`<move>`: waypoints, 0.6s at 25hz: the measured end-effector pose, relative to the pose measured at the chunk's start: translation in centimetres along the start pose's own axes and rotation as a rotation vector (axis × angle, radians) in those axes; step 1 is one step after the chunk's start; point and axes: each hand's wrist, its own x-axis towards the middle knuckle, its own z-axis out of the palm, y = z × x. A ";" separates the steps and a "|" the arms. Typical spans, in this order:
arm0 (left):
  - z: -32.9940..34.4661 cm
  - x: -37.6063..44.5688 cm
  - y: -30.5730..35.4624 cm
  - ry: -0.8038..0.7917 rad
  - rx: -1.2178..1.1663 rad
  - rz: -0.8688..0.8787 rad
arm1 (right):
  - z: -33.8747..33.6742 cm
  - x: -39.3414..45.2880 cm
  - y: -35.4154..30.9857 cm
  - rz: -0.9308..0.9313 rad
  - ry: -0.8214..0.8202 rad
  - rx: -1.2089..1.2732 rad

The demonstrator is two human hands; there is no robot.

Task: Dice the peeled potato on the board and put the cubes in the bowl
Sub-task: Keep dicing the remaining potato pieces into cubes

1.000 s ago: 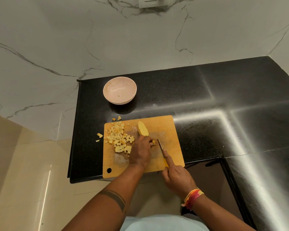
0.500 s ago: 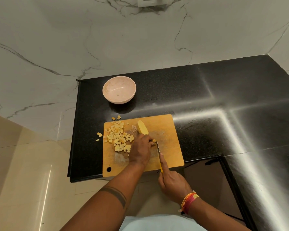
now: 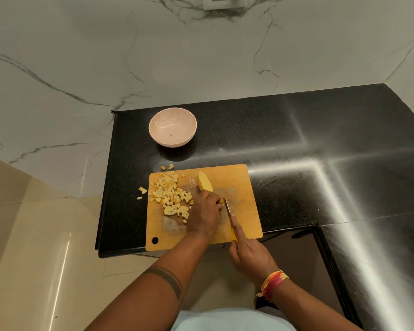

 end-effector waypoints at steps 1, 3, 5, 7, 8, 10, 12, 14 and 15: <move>0.1 0.0 0.0 0.003 -0.011 -0.005 | 0.0 0.0 0.0 0.001 0.019 0.006; 0.1 0.1 -0.1 0.007 -0.029 -0.014 | -0.1 0.1 0.0 -0.010 0.021 -0.005; 0.0 0.2 -0.3 0.003 -0.034 -0.025 | 0.0 0.3 -0.1 -0.026 0.019 -0.012; 0.0 0.2 -0.4 0.004 -0.034 -0.036 | 0.2 0.5 -0.2 -0.029 0.015 -0.005; 0.0 0.2 -0.3 0.009 -0.036 -0.040 | 0.2 0.6 -0.3 -0.032 0.019 -0.001; 0.0 0.2 -0.1 0.014 -0.035 -0.041 | 0.3 0.8 -0.3 -0.042 0.036 -0.007; 0.0 0.2 0.0 0.006 -0.028 -0.037 | 0.1 1.3 -0.1 -0.048 0.028 -0.013; 0.0 0.2 0.0 0.000 -0.015 -0.047 | 0.0 1.9 0.1 -0.056 0.010 -0.009; -0.1 0.2 0.0 0.003 -0.012 -0.049 | -0.1 2.2 0.1 -0.060 -0.004 -0.006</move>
